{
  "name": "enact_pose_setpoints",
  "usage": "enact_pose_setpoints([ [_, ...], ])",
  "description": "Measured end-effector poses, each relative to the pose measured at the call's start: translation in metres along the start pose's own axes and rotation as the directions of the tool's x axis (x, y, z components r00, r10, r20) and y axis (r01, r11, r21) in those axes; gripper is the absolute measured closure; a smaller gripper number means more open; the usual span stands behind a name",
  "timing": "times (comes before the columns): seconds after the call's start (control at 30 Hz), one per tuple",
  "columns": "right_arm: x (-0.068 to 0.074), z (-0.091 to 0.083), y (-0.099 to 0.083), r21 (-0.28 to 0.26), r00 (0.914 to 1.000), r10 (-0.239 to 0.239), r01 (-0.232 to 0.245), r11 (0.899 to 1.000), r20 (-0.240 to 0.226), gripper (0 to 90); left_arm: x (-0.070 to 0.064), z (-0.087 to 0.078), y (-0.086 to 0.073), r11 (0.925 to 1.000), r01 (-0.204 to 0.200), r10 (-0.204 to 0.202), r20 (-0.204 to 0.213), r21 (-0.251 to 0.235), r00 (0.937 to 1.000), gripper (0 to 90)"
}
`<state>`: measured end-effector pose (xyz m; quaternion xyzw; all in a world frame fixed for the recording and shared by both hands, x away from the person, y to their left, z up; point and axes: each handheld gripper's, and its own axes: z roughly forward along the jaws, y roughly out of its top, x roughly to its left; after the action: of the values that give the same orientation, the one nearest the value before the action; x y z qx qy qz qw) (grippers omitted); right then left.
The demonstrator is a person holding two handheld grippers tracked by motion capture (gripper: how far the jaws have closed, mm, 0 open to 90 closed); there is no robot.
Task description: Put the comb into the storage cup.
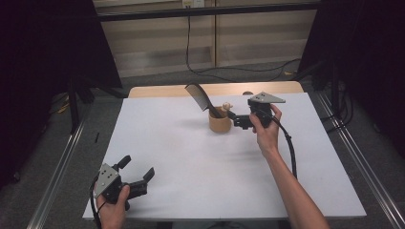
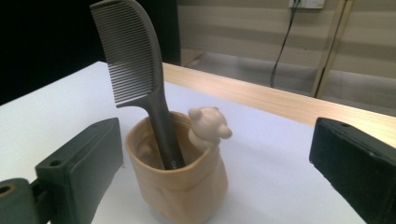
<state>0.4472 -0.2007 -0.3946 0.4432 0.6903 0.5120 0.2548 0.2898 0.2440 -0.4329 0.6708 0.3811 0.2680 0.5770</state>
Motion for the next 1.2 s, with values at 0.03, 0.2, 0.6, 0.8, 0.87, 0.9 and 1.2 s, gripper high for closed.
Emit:
enact_pose_setpoints([
  [0.03, 0.0, -0.002, -0.001, -0.004, 0.9999, -0.008, 0.008, 1.0, 0.015, 1.9, 0.0, 0.0, 0.0, 1.0, -0.001, 0.001, -0.002, 0.0, 1.0, 2.8],
  [0.2, 0.001, -0.01, -0.006, -0.024, 0.9994, -0.018, 0.019, 1.0, 0.03, 1.2, 0.002, -0.002, 0.0, 1.0, 0.002, -0.002, -0.004, -0.001, 1.0, 2.8],
  [0.6, 0.002, -0.029, -0.004, -0.059, 0.9972, -0.022, 0.026, 0.998, 0.071, 1.6, 0.001, -0.006, -0.001, 0.9997, 0.024, -0.024, -0.028, -0.001, 0.9993, 2.9],
  [0.8, 0.001, -0.037, -0.009, -0.065, 0.9943, -0.038, 0.045, 0.997, 0.099, 1.5, 0.002, -0.007, 0.0, 0.9998, 0.022, -0.022, -0.037, 0.0, 0.9991, 2.9],
  [0.87, 0.001, -0.04, -0.012, -0.061, 0.9937, -0.04, 0.047, 0.997, 0.105, 1.5, 0.002, -0.007, 0.0, 0.9998, 0.02, -0.02, -0.042, 0.001, 0.9989, 2.9],
  [0.9, 0.001, -0.042, -0.013, -0.065, 0.9936, -0.041, 0.048, 0.997, 0.105, 1.5, 0.002, -0.007, 0.0, 0.9998, 0.022, -0.022, -0.043, -0.001, 0.9988, 2.9],
  [1.2, 0.003, -0.058, -0.024, -0.091, 0.9897, -0.064, 0.076, 0.993, 0.128, 0.7, 0.002, -0.009, 0.0, 0.9997, 0.022, -0.023, -0.037, -0.011, 0.9991, 2.8],
])
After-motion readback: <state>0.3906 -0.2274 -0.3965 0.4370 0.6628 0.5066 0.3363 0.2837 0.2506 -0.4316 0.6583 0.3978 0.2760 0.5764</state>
